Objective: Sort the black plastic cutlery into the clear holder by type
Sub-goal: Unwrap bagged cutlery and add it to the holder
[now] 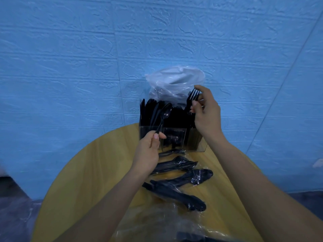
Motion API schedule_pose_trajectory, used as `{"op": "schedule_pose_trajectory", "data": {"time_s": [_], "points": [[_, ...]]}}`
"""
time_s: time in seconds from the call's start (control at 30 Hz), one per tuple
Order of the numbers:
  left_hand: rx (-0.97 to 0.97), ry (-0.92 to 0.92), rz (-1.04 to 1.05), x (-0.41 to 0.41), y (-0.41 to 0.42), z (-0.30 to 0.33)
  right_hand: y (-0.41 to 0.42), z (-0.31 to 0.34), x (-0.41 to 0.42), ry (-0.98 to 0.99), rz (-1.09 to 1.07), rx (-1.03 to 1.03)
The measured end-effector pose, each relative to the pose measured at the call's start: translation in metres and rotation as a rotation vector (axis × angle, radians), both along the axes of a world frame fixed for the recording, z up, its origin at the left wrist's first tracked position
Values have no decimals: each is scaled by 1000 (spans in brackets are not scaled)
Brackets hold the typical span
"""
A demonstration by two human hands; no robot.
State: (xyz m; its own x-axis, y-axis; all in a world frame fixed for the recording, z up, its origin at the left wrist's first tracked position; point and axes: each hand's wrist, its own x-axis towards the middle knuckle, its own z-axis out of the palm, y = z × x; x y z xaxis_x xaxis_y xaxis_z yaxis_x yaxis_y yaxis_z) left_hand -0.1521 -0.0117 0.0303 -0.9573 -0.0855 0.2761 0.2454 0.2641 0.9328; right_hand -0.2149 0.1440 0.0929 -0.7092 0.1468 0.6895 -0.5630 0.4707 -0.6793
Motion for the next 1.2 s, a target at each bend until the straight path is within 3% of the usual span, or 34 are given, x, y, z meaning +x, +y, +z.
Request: {"op": "schedule_pose_trajectory", "data": {"time_s": [0.27, 0.47, 0.67, 0.77, 0.9, 1.07, 1.2], "points": [[-57, 31, 0, -3, -4, -2, -14, -30, -8, -13, 28, 224], [-79, 35, 19, -3, -8, -3, -12, -20, -13, -13, -1, 167], [-95, 37, 10, -1, -3, -2, -6, -44, -19, 39, -219, 554], [-95, 26, 3, -1, -1, -2, -6, -33, -8, 61, -164, 393], [-270, 69, 3, -2, 9, -3, -7, -8, 16, -307, 84, 62], [-555, 253, -14, 3, 31, 0, 11, 3, 18, -444, 60, -246], [-588, 274, -116, -5, 44, -2, 39, 14, 23, -481, 107, -362]]}}
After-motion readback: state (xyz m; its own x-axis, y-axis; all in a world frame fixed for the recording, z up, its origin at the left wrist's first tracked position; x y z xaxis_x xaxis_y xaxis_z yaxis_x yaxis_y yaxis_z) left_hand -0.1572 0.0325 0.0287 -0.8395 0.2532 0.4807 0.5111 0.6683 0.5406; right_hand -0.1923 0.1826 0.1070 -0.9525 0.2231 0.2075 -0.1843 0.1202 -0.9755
